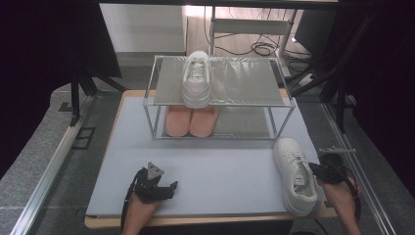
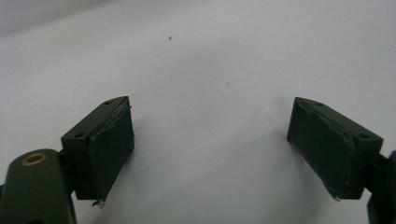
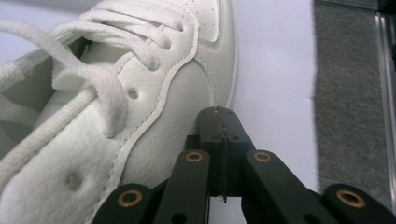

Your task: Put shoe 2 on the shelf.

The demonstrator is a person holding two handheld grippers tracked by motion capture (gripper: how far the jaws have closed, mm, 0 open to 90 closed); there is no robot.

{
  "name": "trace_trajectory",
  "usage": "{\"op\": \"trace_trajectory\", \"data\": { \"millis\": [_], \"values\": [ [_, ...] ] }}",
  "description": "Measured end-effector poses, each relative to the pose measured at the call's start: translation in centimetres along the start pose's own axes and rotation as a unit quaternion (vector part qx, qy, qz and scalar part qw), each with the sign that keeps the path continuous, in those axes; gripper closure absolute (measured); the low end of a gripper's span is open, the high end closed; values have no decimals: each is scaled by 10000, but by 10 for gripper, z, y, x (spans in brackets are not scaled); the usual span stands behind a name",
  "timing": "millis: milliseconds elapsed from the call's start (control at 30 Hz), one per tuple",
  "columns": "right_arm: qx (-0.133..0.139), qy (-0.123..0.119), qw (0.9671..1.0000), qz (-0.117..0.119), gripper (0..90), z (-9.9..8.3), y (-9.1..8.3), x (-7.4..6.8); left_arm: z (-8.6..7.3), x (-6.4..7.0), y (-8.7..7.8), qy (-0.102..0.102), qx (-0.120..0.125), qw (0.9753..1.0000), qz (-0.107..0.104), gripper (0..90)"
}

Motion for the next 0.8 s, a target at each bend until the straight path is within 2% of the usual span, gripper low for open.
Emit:
{"op": "trace_trajectory", "data": {
  "millis": [167,433,800],
  "values": [
    [13,-46,10000,39,900,-2,0,-5,0,0,0,-2,2,10000,0,149],
    [-25,22,9997,242,900,-14,-7,-10,0,0,0,-13,12,10000,-1,148],
    [-9,-237,9988,438,900,-3,1,-37,0,0,0,-10,7,10000,-2,148]
  ]
}}
Point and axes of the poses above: each handheld gripper's, and its own axes: y roughly forward along the jaws, z roughly out of its top, x roughly to its right, the point moved 1 cm from there along y, roughly forward along the jaws, and after that the axes turned 7 degrees about -x, right-handed, at the moved point
